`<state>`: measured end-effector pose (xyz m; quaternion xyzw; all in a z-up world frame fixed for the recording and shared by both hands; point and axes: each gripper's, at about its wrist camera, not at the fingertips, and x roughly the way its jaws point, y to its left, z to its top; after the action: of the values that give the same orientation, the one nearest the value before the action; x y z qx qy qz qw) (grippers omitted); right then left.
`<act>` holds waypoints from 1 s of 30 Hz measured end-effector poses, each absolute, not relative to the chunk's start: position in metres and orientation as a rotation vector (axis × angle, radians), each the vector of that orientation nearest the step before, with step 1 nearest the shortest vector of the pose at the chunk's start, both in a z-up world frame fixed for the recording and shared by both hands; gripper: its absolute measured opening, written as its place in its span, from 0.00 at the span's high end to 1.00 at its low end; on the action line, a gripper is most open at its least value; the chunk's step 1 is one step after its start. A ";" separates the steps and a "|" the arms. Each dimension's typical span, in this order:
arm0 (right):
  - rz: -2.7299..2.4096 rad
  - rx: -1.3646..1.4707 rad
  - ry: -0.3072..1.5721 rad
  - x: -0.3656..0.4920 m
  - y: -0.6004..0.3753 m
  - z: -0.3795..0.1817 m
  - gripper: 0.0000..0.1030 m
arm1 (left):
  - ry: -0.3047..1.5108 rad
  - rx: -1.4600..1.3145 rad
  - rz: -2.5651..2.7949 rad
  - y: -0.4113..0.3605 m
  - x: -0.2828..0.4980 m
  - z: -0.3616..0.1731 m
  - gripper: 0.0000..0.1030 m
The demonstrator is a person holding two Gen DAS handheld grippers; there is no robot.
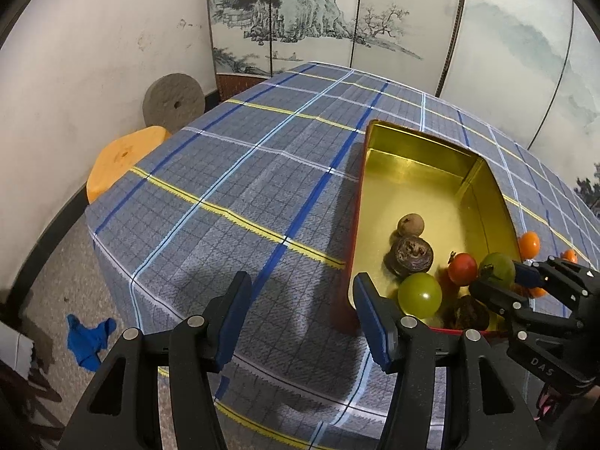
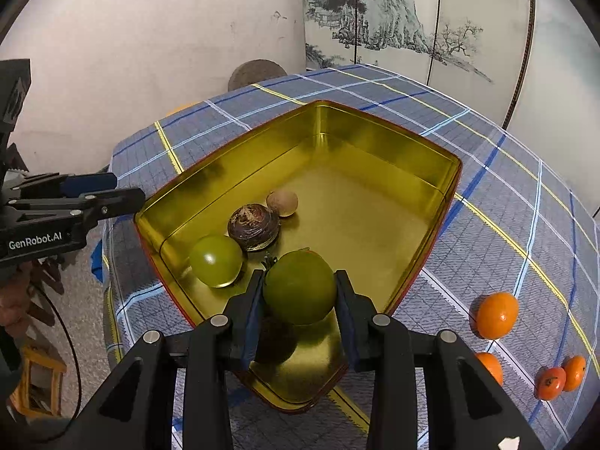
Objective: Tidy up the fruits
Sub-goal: 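Carry the green tomato into the tin with the right tool and release it, then grasp a red tomato with the right tool while the left moves toward a tangerine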
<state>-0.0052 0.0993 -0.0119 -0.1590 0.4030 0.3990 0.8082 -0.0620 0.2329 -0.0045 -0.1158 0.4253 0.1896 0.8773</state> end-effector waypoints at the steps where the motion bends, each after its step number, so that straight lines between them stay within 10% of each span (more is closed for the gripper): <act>1: 0.851 -0.341 0.863 -0.005 0.100 -0.012 0.67 | 0.885 -0.242 0.394 0.233 -0.062 -0.004 0.44; 30: 0.789 -0.220 0.814 -0.005 0.036 0.015 0.64 | 0.867 -0.169 0.245 0.173 -0.037 0.014 0.40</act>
<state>-0.0053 0.0362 0.0147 -0.1041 0.3845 0.3730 0.8379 -0.0370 0.1735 0.0136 -0.0814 0.4183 0.1183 0.8969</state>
